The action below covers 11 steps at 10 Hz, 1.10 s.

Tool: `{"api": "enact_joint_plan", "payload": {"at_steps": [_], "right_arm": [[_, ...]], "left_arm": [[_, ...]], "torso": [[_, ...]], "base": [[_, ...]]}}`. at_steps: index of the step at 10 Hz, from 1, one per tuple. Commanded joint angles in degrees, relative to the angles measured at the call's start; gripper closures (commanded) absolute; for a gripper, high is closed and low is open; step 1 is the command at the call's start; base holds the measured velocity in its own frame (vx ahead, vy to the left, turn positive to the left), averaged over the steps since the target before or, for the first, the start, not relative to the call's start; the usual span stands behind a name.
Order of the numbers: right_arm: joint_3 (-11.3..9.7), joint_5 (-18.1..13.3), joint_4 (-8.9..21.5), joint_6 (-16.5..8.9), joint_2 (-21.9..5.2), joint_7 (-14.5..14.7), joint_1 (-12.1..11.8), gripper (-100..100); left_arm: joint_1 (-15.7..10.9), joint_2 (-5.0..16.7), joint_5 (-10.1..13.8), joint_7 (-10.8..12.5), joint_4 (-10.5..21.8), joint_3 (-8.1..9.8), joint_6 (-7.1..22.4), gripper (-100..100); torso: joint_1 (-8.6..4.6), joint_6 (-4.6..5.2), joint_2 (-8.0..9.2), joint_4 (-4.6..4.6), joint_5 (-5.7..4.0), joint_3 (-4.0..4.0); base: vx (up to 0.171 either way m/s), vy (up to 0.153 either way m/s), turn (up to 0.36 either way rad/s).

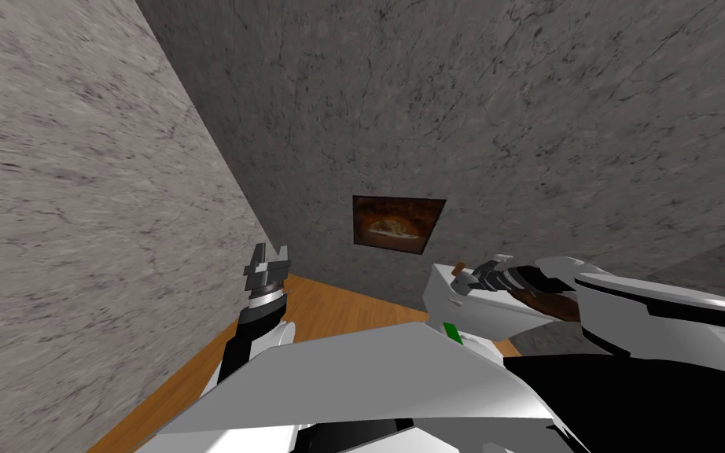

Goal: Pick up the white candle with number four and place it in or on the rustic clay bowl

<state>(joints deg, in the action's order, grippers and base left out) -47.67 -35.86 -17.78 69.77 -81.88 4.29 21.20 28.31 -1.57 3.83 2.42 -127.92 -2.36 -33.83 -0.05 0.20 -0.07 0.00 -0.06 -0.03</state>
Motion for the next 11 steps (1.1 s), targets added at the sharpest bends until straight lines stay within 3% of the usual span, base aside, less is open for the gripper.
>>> {"api": "enact_joint_plan", "payload": {"at_steps": [1, 5, 6, 7, 8, 11], "right_arm": [[0.0, 0.0, 0.0, 0.0, 0.0, 0.0, 0.0, 100], [0.0, 0.0, 0.0, 0.0, 0.0, 0.0, 0.0, 100], [0.0, 0.0, 0.0, 0.0, 0.0, 0.0, 0.0, 0], [0.3, 0.5, -1.7, -0.6, -0.8, -0.4, -1.0, 100], [0.0, 0.5, -2.0, 0.9, -2.2, -0.4, -0.5, 100], [0.1, 0.7, -2.7, 0.4, -2.4, -0.6, -1.0, 100]], "left_arm": [[0.0, 0.0, 0.0, 0.0, 0.0, 0.0, 0.0, 0], [0.0, 0.0, 0.0, 0.0, 0.0, 0.0, 0.0, 0], [0.0, 0.0, 0.0, 0.0, 0.0, 0.0, 0.0, 0], [0.0, 0.0, 0.0, 0.0, 0.0, 0.0, 0.0, 0], [0.0, 0.0, 0.0, 0.0, 0.0, 0.0, 0.0, 0], [0.0, 0.0, 0.0, 0.0, 0.0, 0.0, 0.0, 0]], "torso": [[0.0, 0.0, 0.0, 0.0, 0.0, 0.0], [0.02, -0.01, -0.04, -0.01, 0.02, -0.02], [0.02, -0.01, -0.04, -0.01, 0.02, -0.03], [0.03, -0.01, -0.04, -0.01, 0.02, -0.03], [0.04, 0.03, -0.04, 0.0, 0.03, -0.02], [0.13, -0.01, -0.04, 0.02, 0.09, -0.01]], "base": [[0.0, 0.0, 0.0], [0.0, 0.0, 0.0], [0.0, 0.0, 0.0], [0.004, 0.004, -0.036], [0.019, 0.016, -0.146], [0.008, 0.008, -0.021]]}}
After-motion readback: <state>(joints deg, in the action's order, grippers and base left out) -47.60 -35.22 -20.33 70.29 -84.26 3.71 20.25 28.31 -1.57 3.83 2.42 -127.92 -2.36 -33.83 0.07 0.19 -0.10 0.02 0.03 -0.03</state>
